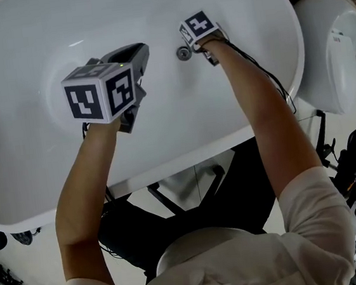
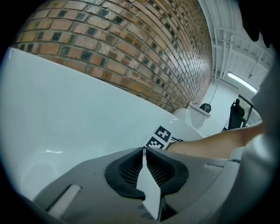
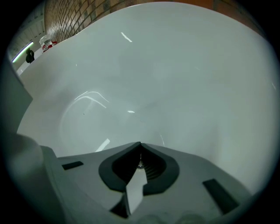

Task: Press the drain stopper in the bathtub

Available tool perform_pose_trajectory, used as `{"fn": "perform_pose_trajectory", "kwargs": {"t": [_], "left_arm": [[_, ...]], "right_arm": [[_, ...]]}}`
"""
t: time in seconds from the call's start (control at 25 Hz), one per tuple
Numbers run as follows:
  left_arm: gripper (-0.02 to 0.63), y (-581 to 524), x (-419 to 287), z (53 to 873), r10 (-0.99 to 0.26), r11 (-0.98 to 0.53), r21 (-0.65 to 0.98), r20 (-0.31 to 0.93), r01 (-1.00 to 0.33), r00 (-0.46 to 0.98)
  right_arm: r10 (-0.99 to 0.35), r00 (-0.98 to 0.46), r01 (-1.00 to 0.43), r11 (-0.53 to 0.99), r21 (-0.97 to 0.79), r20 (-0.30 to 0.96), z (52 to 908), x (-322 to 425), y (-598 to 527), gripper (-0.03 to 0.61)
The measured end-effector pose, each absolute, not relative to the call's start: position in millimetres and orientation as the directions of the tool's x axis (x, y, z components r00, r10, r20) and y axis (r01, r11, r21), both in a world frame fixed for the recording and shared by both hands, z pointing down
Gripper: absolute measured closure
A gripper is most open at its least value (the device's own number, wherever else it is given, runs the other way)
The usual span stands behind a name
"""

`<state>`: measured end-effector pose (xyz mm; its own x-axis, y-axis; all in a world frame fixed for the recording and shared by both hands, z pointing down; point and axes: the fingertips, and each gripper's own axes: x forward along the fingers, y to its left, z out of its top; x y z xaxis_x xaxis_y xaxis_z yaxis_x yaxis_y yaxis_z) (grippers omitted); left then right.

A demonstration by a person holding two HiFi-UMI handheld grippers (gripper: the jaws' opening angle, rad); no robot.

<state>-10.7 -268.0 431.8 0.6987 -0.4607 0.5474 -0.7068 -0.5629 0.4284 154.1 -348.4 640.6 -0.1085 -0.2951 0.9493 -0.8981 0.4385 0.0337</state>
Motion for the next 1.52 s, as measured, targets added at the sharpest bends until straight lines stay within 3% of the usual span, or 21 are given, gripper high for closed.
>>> {"fn": "perform_pose_trajectory", "kwargs": {"t": [0.16, 1.52], "left_arm": [[0.557, -262.6, -8.2, 409.5, -0.481, -0.568, 0.422, 0.525, -0.706, 0.702], [0.557, -187.1, 1.9, 286.5, -0.559, -0.646, 0.349, 0.390, -0.679, 0.732]], "right_arm": [[-0.319, -0.108, -0.897, 0.440, 0.047, 0.941, 614.7, 153.7, -346.9, 0.561], [-0.540, -0.084, -0.902, 0.398, 0.166, 0.838, 409.3, 195.6, -299.0, 0.561]]}}
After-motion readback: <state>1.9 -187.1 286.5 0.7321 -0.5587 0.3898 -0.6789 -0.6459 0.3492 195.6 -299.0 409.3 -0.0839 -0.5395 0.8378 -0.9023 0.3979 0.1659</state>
